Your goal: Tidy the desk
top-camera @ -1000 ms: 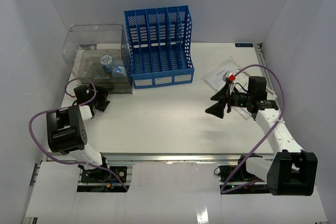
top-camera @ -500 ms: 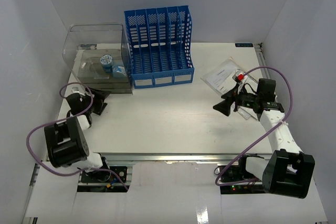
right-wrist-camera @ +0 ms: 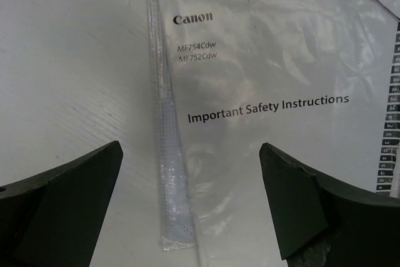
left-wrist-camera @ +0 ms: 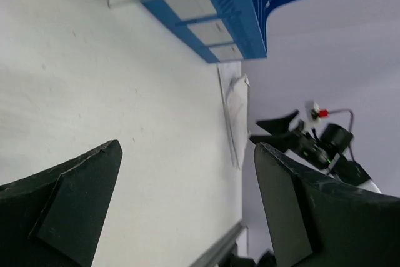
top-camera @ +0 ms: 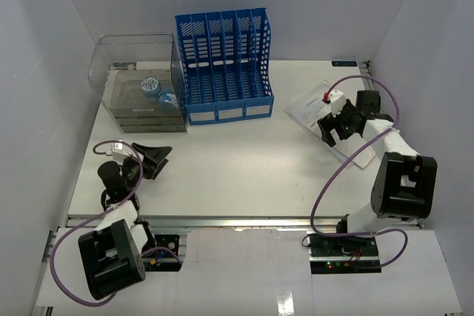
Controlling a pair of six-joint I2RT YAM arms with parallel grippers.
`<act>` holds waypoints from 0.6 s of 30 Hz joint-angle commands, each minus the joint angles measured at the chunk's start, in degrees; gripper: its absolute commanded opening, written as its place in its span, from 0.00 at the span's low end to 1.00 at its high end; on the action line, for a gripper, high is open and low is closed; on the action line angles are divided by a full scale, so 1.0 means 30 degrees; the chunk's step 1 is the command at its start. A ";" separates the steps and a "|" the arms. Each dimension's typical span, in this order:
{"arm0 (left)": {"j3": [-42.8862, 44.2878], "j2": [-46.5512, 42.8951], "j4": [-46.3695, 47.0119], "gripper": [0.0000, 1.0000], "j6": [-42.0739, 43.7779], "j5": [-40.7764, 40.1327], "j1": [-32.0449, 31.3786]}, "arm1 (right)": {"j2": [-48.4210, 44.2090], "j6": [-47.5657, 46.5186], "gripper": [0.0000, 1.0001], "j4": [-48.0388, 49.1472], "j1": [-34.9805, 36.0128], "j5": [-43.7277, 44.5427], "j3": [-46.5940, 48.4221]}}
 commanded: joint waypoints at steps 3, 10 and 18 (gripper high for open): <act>-0.1418 -0.3322 0.0609 0.98 -0.1566 0.3964 -0.0261 | 0.2166 -0.4491 0.84 -0.1899 0.0149 0.1802 0.1376; -0.0731 -0.7910 -0.4003 0.98 -0.0206 0.3133 -0.1595 | 0.3246 -0.5069 0.82 -0.0592 0.0206 0.2910 0.0750; -0.0637 -0.8406 -0.4342 0.98 -0.0326 0.2484 -0.3224 | 0.4126 -0.5363 0.79 0.0538 0.0302 0.3630 0.0574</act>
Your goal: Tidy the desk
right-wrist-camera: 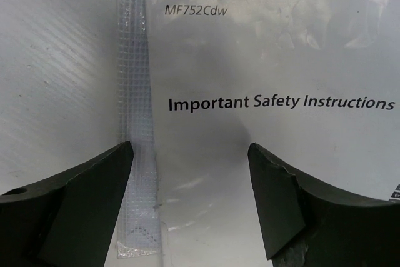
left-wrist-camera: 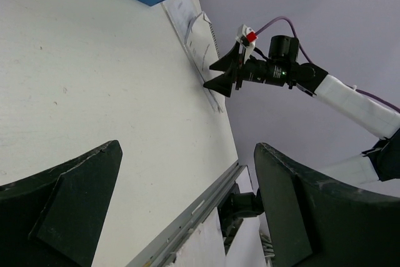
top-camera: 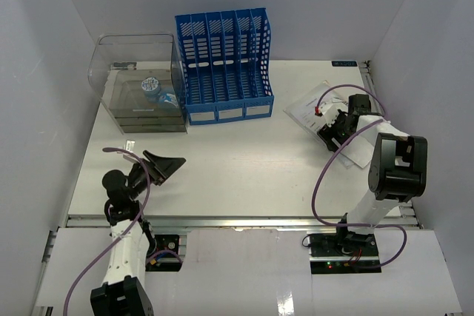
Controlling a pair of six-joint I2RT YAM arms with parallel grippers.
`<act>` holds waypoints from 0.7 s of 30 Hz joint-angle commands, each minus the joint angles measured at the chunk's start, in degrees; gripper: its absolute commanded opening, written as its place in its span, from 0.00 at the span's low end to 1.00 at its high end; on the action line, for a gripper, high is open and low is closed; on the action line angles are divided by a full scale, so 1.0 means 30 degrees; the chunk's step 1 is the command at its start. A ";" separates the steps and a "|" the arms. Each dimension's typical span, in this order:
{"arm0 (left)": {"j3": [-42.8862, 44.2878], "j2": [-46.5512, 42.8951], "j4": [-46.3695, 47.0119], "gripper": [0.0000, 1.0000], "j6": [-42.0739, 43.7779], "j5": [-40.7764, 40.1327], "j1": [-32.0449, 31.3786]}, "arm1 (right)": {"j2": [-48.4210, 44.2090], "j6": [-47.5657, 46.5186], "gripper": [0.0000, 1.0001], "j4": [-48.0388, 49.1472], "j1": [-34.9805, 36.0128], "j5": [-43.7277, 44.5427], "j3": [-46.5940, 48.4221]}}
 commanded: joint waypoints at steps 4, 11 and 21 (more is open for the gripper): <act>0.0617 0.0376 -0.0530 0.98 0.0430 -0.2239 -0.3462 | 0.0907 -0.1382 0.75 0.1496 0.0293 0.1101 -0.0431; 0.1161 0.2886 0.1097 0.98 0.0336 -0.5893 -0.8864 | 0.1948 -0.2298 0.56 0.2018 0.0551 0.1701 -0.1750; 0.3135 0.8636 0.4550 0.98 0.0336 -1.0529 -1.5005 | 0.2029 -0.2496 0.29 0.2193 0.0551 0.2022 -0.2938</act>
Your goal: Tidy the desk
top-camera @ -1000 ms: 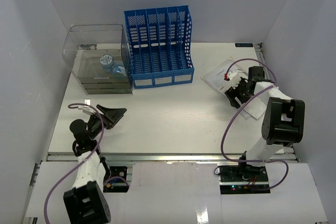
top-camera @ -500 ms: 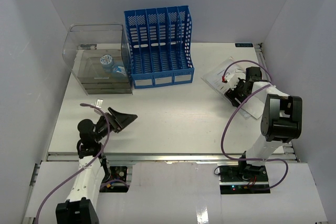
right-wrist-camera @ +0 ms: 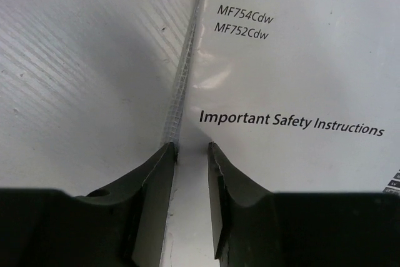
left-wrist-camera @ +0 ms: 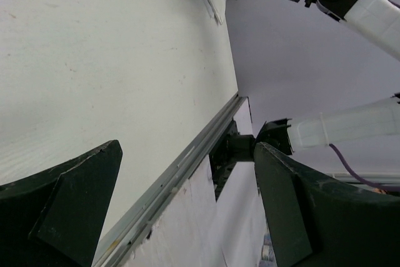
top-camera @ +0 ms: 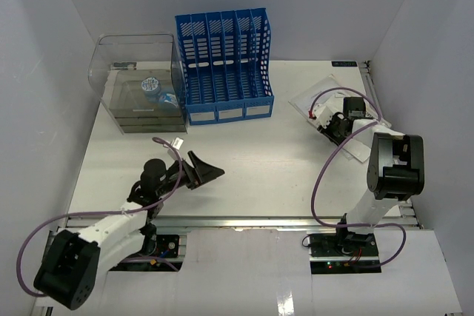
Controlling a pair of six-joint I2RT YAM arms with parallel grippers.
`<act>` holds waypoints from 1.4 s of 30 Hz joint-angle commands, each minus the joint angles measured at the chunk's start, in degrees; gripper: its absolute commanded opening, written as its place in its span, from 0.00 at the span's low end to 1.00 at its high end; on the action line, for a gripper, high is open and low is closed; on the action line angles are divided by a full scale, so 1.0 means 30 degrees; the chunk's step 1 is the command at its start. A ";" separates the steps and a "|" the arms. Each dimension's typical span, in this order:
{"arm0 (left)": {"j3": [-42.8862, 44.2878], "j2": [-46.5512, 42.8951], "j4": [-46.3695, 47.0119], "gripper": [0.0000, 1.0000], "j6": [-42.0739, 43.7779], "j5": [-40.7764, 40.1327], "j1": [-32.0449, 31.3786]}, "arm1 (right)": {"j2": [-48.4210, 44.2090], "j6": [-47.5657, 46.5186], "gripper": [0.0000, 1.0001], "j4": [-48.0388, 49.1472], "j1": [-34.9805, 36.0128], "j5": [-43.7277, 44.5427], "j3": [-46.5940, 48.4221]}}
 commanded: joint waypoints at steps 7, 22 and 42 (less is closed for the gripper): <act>0.3675 0.5372 0.3355 0.98 0.0547 -0.3639 -0.3743 | 0.0538 0.0150 0.22 -0.1029 -0.0125 0.0884 -0.1880; 0.8097 1.1698 0.5086 0.98 -0.0155 -0.5855 -0.6035 | -0.3773 0.2392 0.12 -0.4562 -0.0096 -0.4085 -0.1967; 1.0585 1.6641 0.6206 0.98 -0.3412 -0.8905 -0.7787 | -0.6804 0.3398 0.90 0.0002 0.1080 -0.1313 -0.3722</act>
